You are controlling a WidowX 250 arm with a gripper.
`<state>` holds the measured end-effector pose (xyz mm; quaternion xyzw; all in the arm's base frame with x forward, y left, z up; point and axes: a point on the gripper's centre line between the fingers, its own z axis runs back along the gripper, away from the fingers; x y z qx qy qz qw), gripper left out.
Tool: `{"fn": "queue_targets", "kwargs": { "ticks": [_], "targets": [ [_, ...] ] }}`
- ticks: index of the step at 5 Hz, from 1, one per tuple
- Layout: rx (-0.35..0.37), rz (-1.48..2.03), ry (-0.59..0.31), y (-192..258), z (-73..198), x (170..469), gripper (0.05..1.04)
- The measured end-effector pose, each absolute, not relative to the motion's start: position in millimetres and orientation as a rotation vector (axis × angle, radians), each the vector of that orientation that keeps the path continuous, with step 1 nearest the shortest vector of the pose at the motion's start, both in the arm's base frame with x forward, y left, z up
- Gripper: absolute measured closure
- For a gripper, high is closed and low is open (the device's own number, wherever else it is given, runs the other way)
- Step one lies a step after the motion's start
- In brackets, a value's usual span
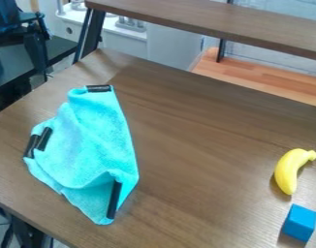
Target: Unfold the cloth from left to right
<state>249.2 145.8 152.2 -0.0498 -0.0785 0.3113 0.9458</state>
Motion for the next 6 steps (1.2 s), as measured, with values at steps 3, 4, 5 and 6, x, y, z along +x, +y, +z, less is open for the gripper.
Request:
{"fn": "queue_targets", "kwargs": {
  "ticks": [3, 4, 5, 6],
  "targets": [
    [-0.121, 0.641, -0.135, 156, 119, 260, 0.084],
    [-0.082, 0.627, -0.195, 159, 96, 259, 0.084],
    [-0.047, 0.580, -0.266, 158, 74, 257, 0.084],
    [-0.033, 0.525, -0.320, 158, 67, 260, 0.084]
  ]
}}
